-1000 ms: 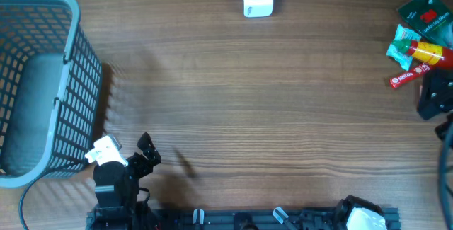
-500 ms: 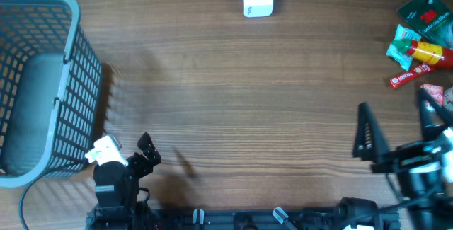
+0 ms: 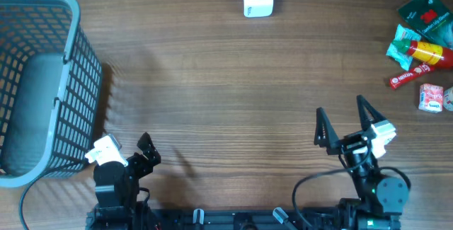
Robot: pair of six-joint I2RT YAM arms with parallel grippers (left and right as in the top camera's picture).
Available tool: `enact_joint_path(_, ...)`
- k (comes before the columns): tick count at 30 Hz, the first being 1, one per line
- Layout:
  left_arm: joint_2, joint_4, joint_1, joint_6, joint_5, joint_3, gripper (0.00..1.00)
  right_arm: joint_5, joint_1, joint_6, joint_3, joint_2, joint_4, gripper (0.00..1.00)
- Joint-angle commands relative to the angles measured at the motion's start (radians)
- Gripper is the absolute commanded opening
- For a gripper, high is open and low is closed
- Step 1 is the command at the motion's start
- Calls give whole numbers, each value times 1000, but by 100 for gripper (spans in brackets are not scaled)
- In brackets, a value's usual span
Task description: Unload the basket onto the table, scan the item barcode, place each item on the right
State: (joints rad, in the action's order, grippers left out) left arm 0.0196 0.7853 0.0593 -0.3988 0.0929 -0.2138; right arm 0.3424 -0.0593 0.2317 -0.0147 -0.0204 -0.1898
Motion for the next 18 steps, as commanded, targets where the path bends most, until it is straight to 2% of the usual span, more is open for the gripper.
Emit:
enact_joint_path(1,-5,-2,1,1,10,3,100,-49,7,45,10,17,40,100)
enact_joint_path(5,-5,-2,1,1,10,3,100,-50,8,112,10,17,167,100)
enact_joint_path(18,-5,-2,1,1,10,3,100,-51,5,111,10,13,166,100)
